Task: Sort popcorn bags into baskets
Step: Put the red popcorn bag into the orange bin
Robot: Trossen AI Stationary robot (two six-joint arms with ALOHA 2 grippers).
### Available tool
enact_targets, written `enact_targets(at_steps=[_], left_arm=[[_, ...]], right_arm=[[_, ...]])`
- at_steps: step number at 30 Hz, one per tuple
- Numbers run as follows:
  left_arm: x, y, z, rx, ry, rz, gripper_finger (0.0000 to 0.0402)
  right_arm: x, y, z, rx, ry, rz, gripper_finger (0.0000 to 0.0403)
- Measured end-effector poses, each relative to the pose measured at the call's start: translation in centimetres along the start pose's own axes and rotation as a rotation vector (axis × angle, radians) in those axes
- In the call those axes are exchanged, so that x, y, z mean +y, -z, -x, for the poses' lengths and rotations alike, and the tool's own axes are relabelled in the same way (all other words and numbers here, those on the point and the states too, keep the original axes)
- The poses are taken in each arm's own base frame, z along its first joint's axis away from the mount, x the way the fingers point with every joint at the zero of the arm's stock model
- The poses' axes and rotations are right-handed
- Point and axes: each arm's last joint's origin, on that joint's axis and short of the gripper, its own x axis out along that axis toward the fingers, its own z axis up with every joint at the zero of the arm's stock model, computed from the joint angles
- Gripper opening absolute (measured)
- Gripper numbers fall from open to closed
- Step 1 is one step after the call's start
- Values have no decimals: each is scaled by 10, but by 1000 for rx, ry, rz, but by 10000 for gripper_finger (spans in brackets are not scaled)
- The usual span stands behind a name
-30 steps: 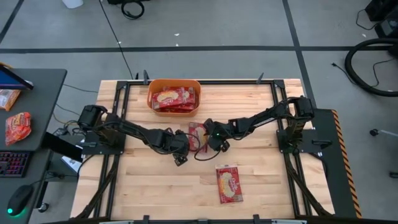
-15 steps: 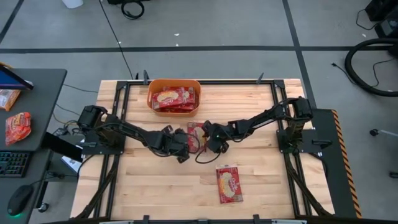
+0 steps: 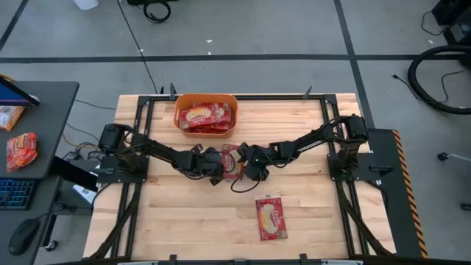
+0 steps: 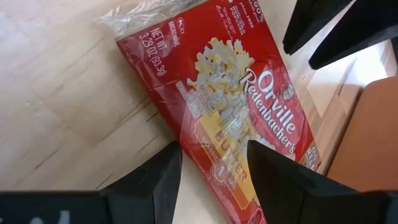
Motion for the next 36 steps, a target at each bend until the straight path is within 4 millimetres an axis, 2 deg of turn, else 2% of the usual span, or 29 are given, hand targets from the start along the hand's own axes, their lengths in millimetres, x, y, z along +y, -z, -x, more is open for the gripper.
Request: enact_targets(at_steps=[13,21,24,33,36], left_arm=[[-1,2,-5,-30,74,41,164],[-2,1,-5,-37,81,50,164],[-2,1,-5,-37,81,51,164],[-1,0,1,40,183,70,164],[1,-3,15,19,204,43,164]], right_arm=[[-9,-8,0,-90,101,22,189],[-7,-7,0,-103,70,17,184],[-7,-7,0,-104,67,-5,156],[-3,-11,1,-93,49,-42,21],[-1,-14,6,-49,58,-75,18]])
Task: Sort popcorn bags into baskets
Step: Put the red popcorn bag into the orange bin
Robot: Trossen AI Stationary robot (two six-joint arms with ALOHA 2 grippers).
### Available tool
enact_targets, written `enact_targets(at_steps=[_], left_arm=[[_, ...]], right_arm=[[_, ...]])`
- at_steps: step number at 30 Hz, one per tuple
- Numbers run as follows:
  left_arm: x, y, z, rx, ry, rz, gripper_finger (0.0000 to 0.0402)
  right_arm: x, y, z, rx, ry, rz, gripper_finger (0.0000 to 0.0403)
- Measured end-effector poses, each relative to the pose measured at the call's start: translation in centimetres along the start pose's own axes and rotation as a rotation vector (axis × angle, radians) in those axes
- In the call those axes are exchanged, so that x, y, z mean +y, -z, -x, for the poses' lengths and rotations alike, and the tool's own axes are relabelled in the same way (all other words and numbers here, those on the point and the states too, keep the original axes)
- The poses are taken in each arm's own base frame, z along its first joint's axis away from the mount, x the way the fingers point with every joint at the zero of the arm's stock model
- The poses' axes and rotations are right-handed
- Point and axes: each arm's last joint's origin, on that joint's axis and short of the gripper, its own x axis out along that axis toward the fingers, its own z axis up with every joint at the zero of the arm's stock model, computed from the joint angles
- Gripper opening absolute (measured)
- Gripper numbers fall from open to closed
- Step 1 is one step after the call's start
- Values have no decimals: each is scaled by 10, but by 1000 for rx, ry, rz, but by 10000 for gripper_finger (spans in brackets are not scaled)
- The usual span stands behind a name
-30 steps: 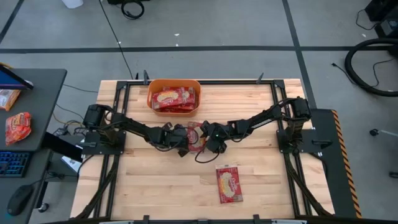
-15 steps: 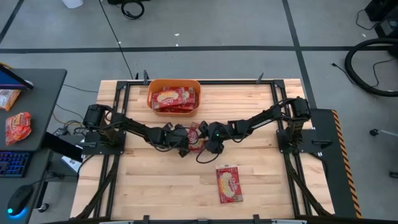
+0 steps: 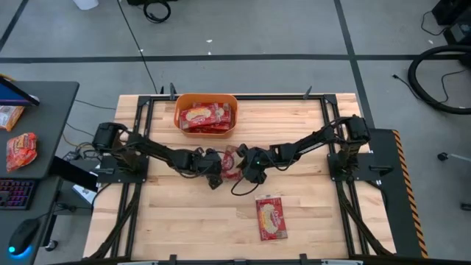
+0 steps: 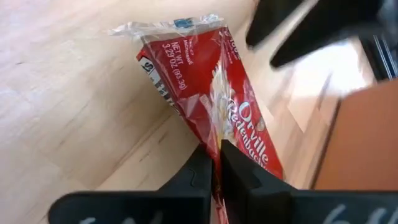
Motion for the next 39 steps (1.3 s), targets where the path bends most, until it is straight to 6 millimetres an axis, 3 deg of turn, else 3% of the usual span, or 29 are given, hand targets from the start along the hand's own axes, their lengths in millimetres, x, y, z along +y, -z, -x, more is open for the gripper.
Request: enact_targets(at_steps=[4,10,15,20,24,30,39], left_arm=[[-4,-11,35,-118,66,-81,164],[-8,-17,78,-243,165,-151,169],[-14,-15,85,-294,166,-252,212],[-19,-19,89,-391,123,-291,269],[-20,-23,91,-459,68,-315,280],[-21,-25,92,-486,68,-342,241],[-22,-24,92,-470,111,-327,104]], right_arm=[[-7,-6,17,32,2,-87,25],[-35,-17,53,13,-61,-296,19],[-61,-29,75,30,-84,-439,18],[-78,-41,85,28,-133,-524,18],[-86,-49,90,-14,-155,-611,18],[-92,-55,96,-49,-206,-825,23],[-93,-59,97,-90,-295,-962,35]])
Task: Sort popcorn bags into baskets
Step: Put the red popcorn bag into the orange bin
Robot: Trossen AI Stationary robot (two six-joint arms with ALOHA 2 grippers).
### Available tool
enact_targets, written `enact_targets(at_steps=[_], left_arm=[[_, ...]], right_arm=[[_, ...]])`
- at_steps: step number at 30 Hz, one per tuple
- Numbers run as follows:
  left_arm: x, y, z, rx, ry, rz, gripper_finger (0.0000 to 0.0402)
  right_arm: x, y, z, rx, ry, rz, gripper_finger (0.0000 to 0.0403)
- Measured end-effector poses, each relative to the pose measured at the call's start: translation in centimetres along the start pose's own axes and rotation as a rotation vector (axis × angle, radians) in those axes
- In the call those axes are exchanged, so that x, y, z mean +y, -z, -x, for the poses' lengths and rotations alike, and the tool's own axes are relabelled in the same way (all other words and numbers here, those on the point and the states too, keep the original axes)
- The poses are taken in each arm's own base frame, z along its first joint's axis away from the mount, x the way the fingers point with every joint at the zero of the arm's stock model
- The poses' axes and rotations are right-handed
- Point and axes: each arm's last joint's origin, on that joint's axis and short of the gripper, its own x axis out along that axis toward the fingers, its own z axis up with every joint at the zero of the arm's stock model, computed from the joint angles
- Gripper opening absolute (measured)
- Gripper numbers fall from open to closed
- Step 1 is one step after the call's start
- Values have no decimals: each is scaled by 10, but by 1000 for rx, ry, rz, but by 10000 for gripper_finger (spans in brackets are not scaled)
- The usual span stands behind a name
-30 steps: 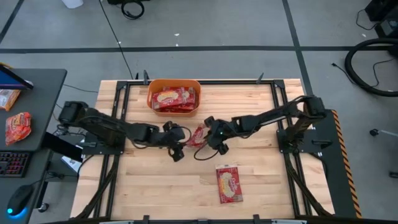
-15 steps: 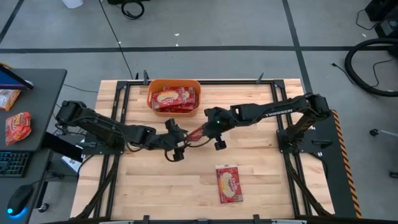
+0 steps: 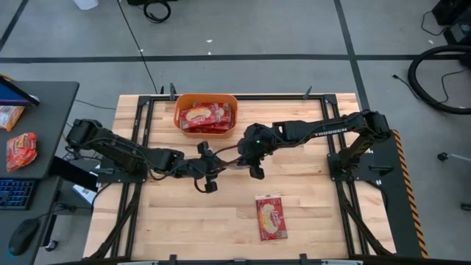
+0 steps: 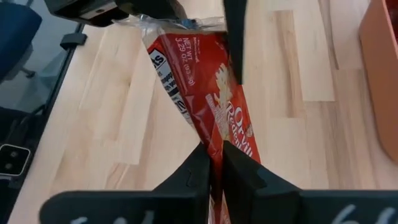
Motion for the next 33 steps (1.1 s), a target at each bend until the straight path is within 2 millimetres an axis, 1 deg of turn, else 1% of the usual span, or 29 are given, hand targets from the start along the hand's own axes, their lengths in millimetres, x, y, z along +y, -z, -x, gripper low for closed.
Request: enact_targets(at_steps=[5,7,10,13,17,20,23,25,30,33], left_arm=[[0,0,1,0,5,50,26],[2,-2,5,-1,4,49,22],[11,-4,11,5,-18,33,22],[28,-9,21,5,-64,12,24],[57,-15,38,11,-129,-36,23],[79,-23,52,-27,-166,-74,24],[101,-28,62,-61,-167,-86,24],[115,-30,65,-69,-167,-85,24],[146,-28,64,-57,-142,-92,24],[166,-25,61,-50,-133,-82,24]], right_arm=[[0,-1,2,-8,21,16,50],[0,-5,11,-17,27,17,62],[0,-21,36,-75,80,33,83],[-1,-34,64,-127,204,82,103],[-2,-41,100,-211,374,145,119],[-2,-41,117,-240,431,140,122],[-5,-39,123,-237,446,115,121],[-6,-37,124,-232,447,92,120],[-9,-36,114,-207,437,45,119],[-9,-31,106,-178,426,27,119]])
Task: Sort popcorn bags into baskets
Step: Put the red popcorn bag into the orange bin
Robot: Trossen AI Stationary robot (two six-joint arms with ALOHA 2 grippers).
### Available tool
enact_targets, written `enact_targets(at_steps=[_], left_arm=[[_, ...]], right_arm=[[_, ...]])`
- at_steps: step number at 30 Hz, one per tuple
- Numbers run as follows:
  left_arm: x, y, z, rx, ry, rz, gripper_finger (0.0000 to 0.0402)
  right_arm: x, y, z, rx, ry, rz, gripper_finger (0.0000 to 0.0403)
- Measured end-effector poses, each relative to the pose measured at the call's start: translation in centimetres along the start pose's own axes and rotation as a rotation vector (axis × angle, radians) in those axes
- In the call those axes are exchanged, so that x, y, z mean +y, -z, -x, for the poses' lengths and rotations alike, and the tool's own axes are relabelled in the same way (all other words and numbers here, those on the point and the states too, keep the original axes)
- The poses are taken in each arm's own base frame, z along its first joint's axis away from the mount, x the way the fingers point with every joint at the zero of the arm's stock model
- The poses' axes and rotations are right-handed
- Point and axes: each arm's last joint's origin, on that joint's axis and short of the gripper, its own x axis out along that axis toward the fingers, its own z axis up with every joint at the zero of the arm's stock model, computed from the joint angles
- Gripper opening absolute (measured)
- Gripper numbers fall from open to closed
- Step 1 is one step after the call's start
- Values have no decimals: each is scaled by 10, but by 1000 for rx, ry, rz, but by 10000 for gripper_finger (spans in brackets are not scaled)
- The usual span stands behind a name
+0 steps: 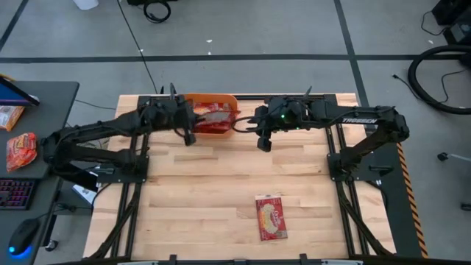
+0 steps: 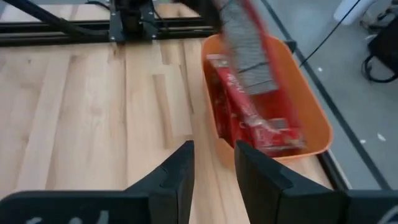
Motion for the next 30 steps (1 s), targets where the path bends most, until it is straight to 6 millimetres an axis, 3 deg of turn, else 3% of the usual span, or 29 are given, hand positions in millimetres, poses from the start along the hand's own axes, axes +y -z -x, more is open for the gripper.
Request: enact_targets(at_steps=[5,11,18,23,30], left_arm=[[32,14,-5,-10,-3,26,24],[51,56,-16,-22,-20,85,24],[57,88,-22,-90,-132,42,25],[56,116,-24,-9,-162,75,29],[49,120,-26,53,-192,70,103]], right_arm=[[5,5,-6,46,-29,-16,119],[7,8,-5,68,-30,-41,117],[7,8,-4,76,-28,-70,117],[7,8,-4,75,-27,-71,117],[6,8,-4,75,-25,-71,117]])
